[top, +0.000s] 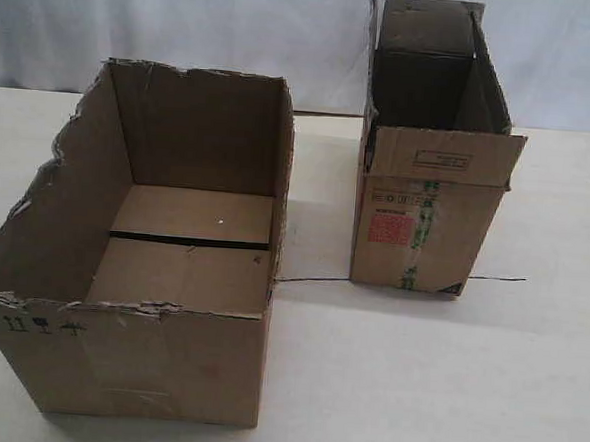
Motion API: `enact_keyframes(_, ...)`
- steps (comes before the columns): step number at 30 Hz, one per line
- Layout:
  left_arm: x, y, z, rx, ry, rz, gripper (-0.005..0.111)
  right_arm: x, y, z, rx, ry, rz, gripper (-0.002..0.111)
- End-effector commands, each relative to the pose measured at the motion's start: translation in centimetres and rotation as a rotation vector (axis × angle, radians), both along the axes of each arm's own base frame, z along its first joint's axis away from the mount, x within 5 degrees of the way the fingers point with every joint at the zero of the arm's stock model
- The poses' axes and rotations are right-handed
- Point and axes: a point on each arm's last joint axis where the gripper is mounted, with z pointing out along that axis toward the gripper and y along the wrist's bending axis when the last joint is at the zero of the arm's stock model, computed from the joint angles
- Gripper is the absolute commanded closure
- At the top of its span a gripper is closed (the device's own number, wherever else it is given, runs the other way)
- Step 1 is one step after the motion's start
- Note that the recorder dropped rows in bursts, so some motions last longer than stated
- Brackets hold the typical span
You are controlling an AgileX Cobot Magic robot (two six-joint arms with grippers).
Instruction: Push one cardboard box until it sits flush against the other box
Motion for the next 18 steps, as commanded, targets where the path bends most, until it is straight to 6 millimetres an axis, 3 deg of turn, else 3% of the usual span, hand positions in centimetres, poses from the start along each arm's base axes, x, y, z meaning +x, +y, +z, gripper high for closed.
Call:
enact_keyframes(1,-0.2,-0.1,0.9,-0.042,-0.105,-0.021,0.107,0.0,0.0,-0.1,0.004,0.003,0.005,0.103)
enact_keyframes(9,-0.8,-0.2,2.6,-0.103,-0.305,-0.055,0.107,0.0,0.0,-0.1,0.004,0.003,0.005,0.103)
enact_keyframes(12,-0.9,-0.2,2.6,-0.214,-0.299,-0.090,0.107,0.0,0.0,-0.1,0.004,0.003,0.005,0.103)
enact_keyframes(18,-0.9,-0.5,2.6,-0.183,-0.290,-0.118,0.107,0.0,0.0,-0.1,0.004,0.003,0.005,0.103)
